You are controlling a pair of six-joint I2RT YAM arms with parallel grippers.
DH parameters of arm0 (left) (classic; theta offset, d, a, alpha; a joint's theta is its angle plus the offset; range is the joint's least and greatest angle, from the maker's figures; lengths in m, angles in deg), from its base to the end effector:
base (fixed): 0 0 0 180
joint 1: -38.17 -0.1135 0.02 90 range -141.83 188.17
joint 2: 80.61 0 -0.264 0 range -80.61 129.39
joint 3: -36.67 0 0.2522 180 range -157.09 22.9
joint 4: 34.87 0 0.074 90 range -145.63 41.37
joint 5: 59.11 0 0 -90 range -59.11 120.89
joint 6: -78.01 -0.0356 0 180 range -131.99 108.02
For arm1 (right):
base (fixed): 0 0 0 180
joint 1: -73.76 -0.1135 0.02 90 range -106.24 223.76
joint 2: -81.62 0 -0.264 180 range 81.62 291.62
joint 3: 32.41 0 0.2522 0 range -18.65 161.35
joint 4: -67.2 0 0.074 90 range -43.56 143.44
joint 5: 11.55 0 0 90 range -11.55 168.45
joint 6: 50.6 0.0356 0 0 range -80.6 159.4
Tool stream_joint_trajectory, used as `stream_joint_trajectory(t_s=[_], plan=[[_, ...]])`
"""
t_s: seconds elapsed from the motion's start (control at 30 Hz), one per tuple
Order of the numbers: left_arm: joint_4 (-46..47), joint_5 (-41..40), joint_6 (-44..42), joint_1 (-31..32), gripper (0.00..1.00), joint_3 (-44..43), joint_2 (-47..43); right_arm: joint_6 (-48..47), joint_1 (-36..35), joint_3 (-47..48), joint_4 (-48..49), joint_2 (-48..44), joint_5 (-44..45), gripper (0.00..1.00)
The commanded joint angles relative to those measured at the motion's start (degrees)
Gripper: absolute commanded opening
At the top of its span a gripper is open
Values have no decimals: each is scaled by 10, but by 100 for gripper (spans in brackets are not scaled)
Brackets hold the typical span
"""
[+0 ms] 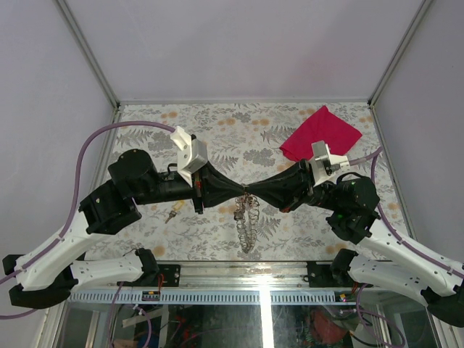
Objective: Put the keys on the keyring
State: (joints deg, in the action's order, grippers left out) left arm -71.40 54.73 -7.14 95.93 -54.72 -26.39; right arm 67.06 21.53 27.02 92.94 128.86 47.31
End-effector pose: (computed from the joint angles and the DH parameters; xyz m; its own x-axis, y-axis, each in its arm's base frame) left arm 0.0802 -0.1541 0.4812 -0.0777 -0.0218 -0.9967 0.9862 0.1448 -0.0800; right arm 0.0894 0.1454 0.4248 -0.0966 0.5241 -0.8462 -0.9953 -0.0468 0.0846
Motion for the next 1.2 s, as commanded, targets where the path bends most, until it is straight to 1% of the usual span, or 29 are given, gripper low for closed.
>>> stream_joint_trajectory(t_s=[0.0,0.1,0.17,0.33,0.43,0.63,0.73,0.87,1.17], plan=[[25,-4,1,2,0,-6,4,-12,-1,13,40,-12,-5,0],[-4,-2,-10,3,0,-24,9,-26,-1,17,16,-18,-3,0],[-35,3,-20,2,0,-45,16,-46,-1,23,-17,-28,1,1],[-151,6,-53,2,0,-109,51,-121,-1,63,-151,-50,4,21],[-225,10,-73,2,0,-145,78,-163,-1,97,-245,-53,-2,28],[-349,5,-104,3,0,-201,128,-219,-1,161,-404,-29,-32,31],[-394,3,-118,2,0,-227,152,-234,-1,183,-458,-3,-58,31],[-439,-11,-132,7,0,-258,177,-234,-1,189,-473,23,-80,32],[-444,-14,-136,17,0,-269,186,-233,-1,184,-452,60,-124,32]])
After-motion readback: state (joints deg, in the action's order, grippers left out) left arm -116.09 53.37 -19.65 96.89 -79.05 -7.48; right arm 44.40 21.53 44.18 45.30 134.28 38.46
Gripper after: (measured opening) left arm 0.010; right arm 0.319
